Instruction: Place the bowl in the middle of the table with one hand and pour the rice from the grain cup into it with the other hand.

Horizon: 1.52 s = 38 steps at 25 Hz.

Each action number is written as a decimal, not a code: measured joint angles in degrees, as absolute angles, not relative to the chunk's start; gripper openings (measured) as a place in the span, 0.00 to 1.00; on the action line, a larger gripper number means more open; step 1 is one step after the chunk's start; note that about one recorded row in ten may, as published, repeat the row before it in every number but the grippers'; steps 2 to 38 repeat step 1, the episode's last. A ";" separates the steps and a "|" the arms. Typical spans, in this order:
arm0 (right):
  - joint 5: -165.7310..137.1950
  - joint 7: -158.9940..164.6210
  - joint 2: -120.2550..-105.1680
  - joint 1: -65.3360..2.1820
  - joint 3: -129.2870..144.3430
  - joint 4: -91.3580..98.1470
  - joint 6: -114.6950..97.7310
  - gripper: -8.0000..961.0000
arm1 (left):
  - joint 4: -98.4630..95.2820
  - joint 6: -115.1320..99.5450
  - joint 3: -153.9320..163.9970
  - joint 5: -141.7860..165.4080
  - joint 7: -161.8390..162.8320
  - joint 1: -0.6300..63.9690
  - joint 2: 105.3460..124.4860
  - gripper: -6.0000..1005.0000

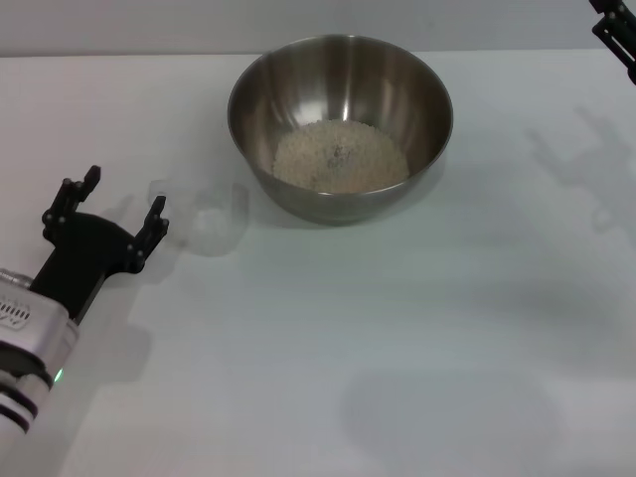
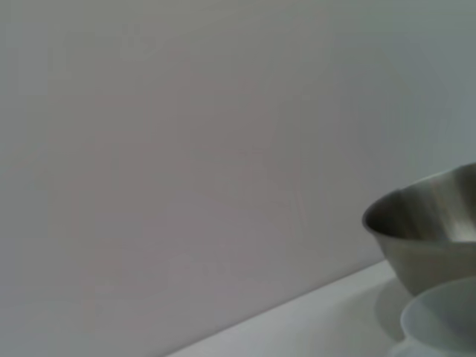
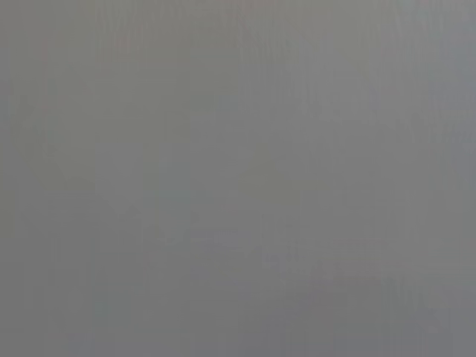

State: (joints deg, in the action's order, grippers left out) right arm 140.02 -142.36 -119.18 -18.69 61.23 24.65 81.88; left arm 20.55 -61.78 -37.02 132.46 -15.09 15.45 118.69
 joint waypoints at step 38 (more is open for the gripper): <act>140.02 -142.36 -119.18 -18.69 61.23 24.65 81.88 0.88 | 20.55 -61.78 -37.02 132.46 -15.09 15.45 118.69 0.37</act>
